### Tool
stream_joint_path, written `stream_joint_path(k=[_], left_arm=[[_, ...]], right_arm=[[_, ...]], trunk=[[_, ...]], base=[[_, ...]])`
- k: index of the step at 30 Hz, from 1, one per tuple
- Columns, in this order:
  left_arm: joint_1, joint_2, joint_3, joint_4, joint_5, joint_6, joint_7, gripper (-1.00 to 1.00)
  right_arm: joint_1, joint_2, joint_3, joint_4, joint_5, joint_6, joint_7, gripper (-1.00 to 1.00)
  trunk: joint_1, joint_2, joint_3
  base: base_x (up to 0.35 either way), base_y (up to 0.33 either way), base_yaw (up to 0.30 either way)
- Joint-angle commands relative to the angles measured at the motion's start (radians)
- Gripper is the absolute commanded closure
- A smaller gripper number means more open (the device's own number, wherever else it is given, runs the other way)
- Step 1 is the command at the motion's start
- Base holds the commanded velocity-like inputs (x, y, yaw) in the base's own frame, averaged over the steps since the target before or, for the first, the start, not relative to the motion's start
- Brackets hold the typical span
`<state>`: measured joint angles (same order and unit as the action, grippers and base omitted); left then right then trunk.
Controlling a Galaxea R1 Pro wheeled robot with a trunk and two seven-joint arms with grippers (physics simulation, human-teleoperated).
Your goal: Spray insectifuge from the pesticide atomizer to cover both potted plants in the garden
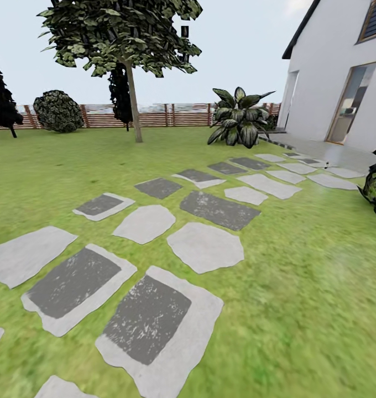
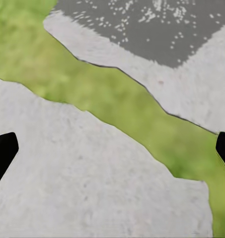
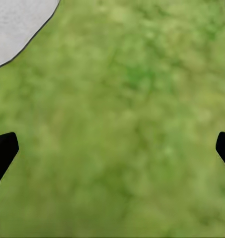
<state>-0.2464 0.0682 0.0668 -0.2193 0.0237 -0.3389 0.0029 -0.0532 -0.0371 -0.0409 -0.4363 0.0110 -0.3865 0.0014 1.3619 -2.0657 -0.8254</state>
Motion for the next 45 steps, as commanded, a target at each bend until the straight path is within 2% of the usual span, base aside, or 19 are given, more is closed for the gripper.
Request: stream_joint_path(k=[1,23,45], left_arm=[[-0.001,0.0,0.002,0.001,0.002,-0.003,-0.001,-1.0],[-0.001,0.007,0.005,0.001,0.004,-0.003,-0.005,-1.0],[-0.001,0.007,0.005,0.0,0.004,-0.003,-0.005,-1.0]], right_arm=[[-0.001,0.0,-0.002,0.001,0.001,-0.003,0.0,-1.0],[-0.001,0.0,-0.001,0.001,0.001,-0.003,0.0,-1.0],[-0.001,0.0,-0.003,0.001,0.0,-0.003,-0.004,-1.0]], trunk=[[0.0,0.0,-0.001],[0.0,0.0,-0.001],[0.0,0.0,-0.001]], base=[[0.342,0.03,0.0],[0.315,0.003,0.0],[0.335,0.082,0.0]])
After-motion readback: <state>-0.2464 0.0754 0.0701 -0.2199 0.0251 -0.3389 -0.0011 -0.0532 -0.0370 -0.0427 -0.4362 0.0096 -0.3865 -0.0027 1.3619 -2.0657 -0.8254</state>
